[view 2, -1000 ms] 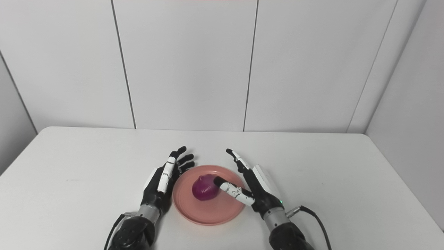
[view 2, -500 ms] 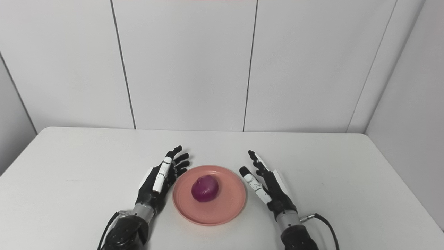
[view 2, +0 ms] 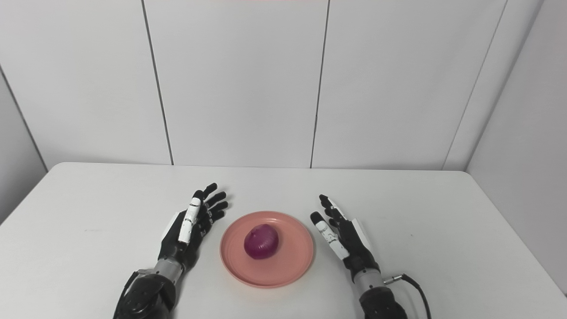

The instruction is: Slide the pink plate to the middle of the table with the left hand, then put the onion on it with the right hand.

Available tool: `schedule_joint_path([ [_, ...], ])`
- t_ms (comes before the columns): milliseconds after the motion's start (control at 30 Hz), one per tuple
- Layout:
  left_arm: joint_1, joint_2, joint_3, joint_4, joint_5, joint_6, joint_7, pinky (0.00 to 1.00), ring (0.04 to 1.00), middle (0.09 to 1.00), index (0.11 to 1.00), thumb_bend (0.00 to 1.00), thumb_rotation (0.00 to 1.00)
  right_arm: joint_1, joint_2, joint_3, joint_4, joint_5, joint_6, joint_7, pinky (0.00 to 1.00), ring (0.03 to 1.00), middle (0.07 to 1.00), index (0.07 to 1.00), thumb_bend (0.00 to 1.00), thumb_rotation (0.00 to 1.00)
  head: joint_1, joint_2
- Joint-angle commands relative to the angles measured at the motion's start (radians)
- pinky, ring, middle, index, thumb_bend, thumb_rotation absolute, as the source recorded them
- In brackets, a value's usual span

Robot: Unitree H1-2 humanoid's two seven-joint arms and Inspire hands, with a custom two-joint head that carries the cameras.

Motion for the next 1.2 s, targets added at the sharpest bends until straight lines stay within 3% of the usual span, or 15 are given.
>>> schedule_joint_path([
  [0,0.027,0.007,0.007,0.023,-0.007,-0.001,0.003,0.92,0.876,0.885,0.908,0.51,1.00,-0.040,-0.003,-0.005,-0.007,0.003,-0.073,-0.012,0.91,0.940,0.942,0.945,0.74,0.98,-0.002,0.002],
  [433,0.034,-0.020,0.037,0.003,-0.047,0.003,0.016,0.92,0.902,0.903,0.922,0.50,1.00,-0.034,0.021,-0.052,0.019,0.083,-0.091,-0.017,0.92,0.938,0.944,0.947,0.77,0.94,-0.013,0.000],
  [800,0.041,-0.024,0.010,-0.008,-0.045,0.000,0.006,0.93,0.902,0.909,0.932,0.50,1.00,-0.043,0.044,-0.082,0.049,0.141,-0.104,-0.017,0.98,0.972,0.963,0.965,0.80,0.97,-0.006,-0.003],
  [1167,0.052,-0.032,-0.002,-0.038,-0.051,0.033,0.005,0.94,0.919,0.924,0.939,0.51,1.00,-0.053,0.067,-0.117,0.068,0.248,-0.125,0.013,1.00,0.983,0.972,0.975,0.73,0.92,-0.007,-0.005],
])
